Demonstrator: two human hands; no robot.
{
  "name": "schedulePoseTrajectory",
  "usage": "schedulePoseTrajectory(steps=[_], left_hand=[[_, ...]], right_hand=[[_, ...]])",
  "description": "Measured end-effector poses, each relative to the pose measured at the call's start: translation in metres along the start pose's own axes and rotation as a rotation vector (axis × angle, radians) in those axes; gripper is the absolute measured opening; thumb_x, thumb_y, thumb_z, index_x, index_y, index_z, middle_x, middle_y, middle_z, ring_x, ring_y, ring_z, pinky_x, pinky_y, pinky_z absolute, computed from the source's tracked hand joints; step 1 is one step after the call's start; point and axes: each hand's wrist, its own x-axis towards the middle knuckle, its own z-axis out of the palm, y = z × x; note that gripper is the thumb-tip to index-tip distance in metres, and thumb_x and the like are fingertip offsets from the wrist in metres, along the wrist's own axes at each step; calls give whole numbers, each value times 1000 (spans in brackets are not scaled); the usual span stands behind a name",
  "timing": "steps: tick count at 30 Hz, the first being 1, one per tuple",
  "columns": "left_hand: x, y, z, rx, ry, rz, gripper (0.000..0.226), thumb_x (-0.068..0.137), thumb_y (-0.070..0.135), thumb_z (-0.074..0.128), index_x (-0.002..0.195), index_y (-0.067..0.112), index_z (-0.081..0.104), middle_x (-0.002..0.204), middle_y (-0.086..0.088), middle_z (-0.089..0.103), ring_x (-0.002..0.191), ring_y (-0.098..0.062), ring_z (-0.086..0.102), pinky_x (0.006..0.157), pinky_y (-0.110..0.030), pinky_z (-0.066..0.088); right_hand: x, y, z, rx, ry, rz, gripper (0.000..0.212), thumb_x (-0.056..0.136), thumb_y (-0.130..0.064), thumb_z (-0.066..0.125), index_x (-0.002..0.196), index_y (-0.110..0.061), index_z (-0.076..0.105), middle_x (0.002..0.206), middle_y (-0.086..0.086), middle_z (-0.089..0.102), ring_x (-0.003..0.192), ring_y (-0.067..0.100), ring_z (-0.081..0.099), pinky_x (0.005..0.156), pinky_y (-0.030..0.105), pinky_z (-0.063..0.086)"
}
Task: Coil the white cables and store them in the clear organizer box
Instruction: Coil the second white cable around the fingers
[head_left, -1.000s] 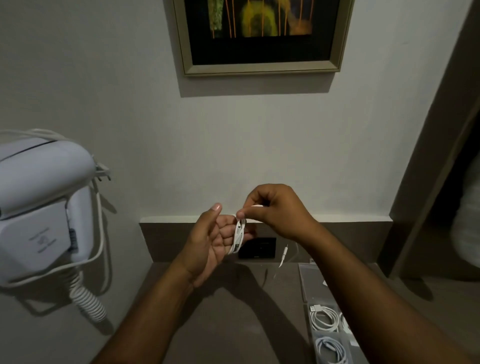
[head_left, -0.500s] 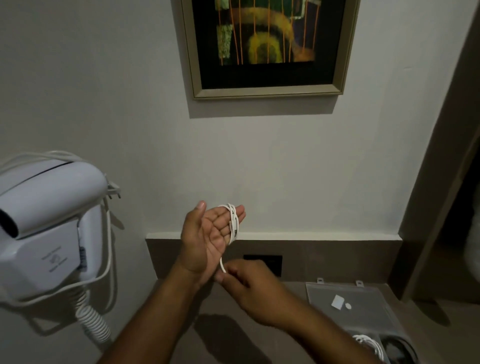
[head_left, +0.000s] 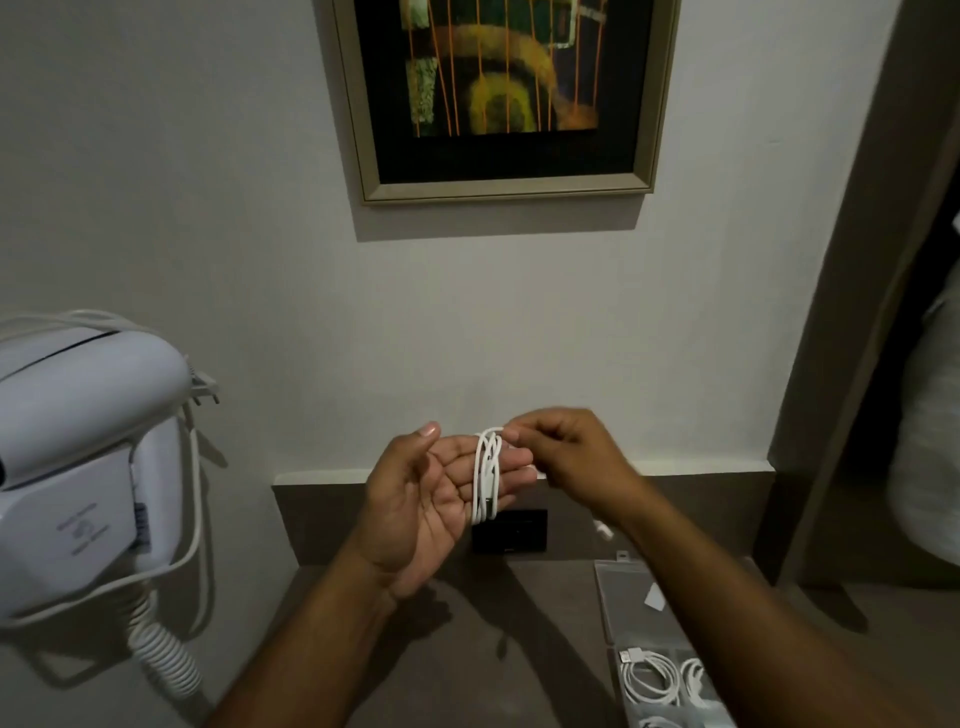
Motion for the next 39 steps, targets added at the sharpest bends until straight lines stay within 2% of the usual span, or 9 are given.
schedulePoseTrajectory(steps=[6,10,16,21,25,28,31,34,39], left_hand=[[11,9,-6,-132,28,84,57,83,38,46,110,-7,65,119,-32,64,113,-42,63,98,-45,51],[17,3,-17,35,151,148,50,84,33,43,110,-4,64,117,-26,68,114,-39,63,101,-43,50],[9,0,-20,287,138,-48,48,85,49,43,83,14,76,85,-16,77,76,-26,74,68,-33,60],[12,11,-2,825,70,-100,69,83,76,34,66,18,68,64,-11,73,58,-24,70,65,-34,59],[12,12,2,845,-9,-180,79,80,81,30,57,13,63,52,-8,64,51,-23,61,65,-39,59],[11,12,-2,726,-24,-290,75,77,80,42,61,10,64,52,-9,63,47,-22,59,62,-36,56],[10,4,0,554,29,-318,62,75,70,59,64,9,63,51,-9,60,44,-20,57,60,-33,58],[9,-7,-3,454,15,-247,40,77,48,72,78,8,66,65,-10,66,56,-19,64,62,-30,57],[7,-12,-5,557,-1,-114,13,86,1,66,98,2,67,83,-13,76,74,-20,72,70,-27,59]], right_hand=[[-53,27,68,-152,-226,206,29,98,-29,50,70,-32,59,55,-11,55,48,-1,48,49,17,41],[-61,-8,73,-646,-351,-79,20,98,-28,50,80,-21,56,72,-7,56,63,5,52,57,22,38],[-36,-59,15,-1122,-164,-527,11,83,-28,72,92,-23,74,94,3,62,85,23,54,63,31,42],[-28,-38,7,-885,-137,-551,9,81,-24,76,87,-18,76,106,3,63,94,14,58,71,23,47],[-30,-20,10,-433,-138,-355,5,84,-21,72,85,-16,72,87,-2,72,81,7,67,73,26,54],[-39,-6,18,-471,-116,-363,8,90,-28,63,89,-21,64,82,-6,70,75,6,64,67,23,51],[-43,3,21,-624,-90,-414,13,96,-37,50,93,-26,55,84,-12,64,74,3,56,65,10,42],[-43,12,17,-584,8,-362,12,95,-35,51,95,-25,56,85,-7,66,73,6,58,64,15,43],[-43,19,14,-425,111,-302,4,91,-29,57,89,-29,60,77,-11,66,70,5,61,61,9,43]])
